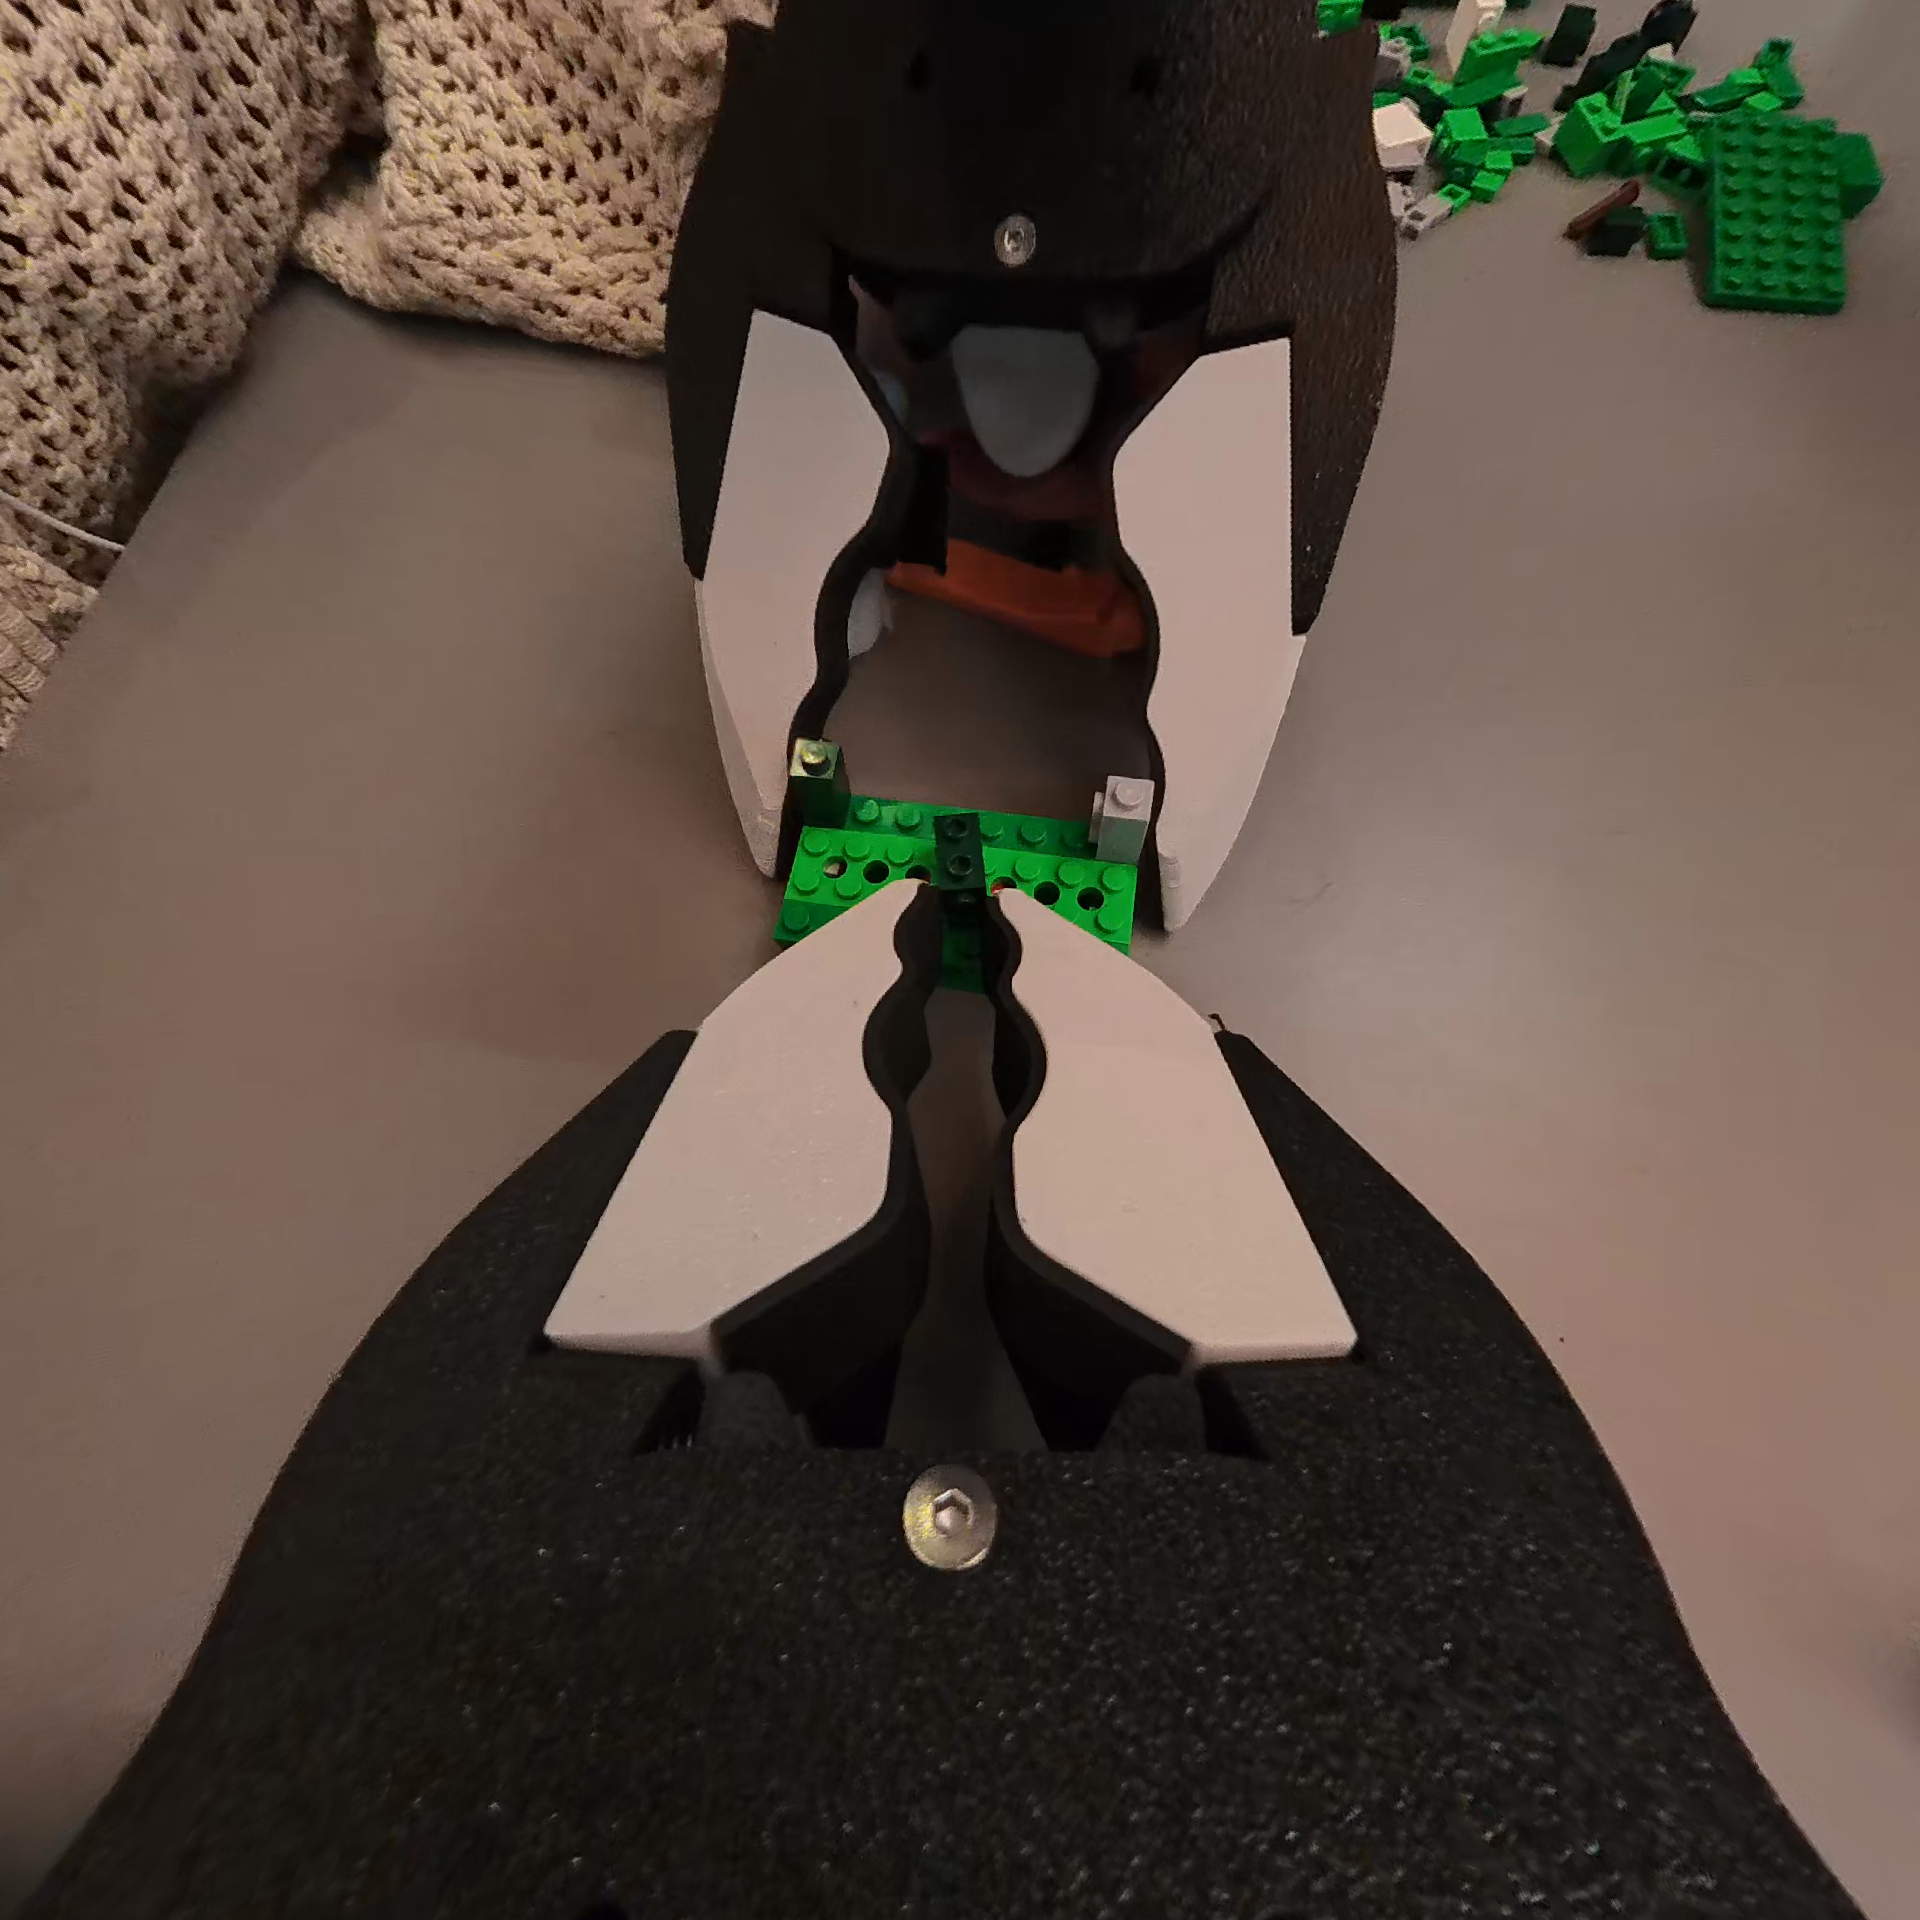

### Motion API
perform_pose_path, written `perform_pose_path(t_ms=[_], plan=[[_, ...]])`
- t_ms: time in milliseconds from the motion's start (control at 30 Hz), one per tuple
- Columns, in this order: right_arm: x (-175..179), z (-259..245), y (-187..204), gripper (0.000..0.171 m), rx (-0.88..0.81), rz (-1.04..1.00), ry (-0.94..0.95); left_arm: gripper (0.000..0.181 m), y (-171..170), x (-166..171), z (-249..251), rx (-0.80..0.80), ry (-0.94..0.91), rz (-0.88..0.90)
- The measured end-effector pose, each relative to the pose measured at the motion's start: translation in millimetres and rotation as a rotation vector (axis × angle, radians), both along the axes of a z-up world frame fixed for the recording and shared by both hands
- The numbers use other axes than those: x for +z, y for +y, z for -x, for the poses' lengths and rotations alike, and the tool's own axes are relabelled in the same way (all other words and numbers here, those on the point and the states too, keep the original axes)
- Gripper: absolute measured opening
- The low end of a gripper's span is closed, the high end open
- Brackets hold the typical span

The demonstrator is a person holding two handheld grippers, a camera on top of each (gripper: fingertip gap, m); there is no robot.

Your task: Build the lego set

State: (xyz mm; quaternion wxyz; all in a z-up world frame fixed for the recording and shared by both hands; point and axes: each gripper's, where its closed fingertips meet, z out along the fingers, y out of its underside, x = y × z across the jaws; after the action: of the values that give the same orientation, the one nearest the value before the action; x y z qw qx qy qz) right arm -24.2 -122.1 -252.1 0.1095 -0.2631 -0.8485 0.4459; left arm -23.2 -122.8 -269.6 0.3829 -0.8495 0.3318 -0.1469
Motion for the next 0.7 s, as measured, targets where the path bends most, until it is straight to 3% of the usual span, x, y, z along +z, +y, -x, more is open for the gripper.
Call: perform_pose_path(t_ms=[133,267,467,567,700], plan=[[5,1,3,0.008,-0.048,0.003,0.053,0.075,0,1,1,-0.006,0.027,-0.004],[14,-1,13,0.007,-0.146,0.032,0.086,0.075,-9,7,14,-0.038,0.238,0.057],[17,-6,30,0.007,-0.238,-0.003,0.092,0.075,-43,20,43,-0.146,0.725,0.528],[19,-8,43,0.007,-0.275,0.012,0.100,0.075,-52,22,37,-0.190,0.813,0.746],[26,-10,60,0.007,-0.315,0.056,0.117,0.079,-47,9,31,-0.162,0.829,0.864]])
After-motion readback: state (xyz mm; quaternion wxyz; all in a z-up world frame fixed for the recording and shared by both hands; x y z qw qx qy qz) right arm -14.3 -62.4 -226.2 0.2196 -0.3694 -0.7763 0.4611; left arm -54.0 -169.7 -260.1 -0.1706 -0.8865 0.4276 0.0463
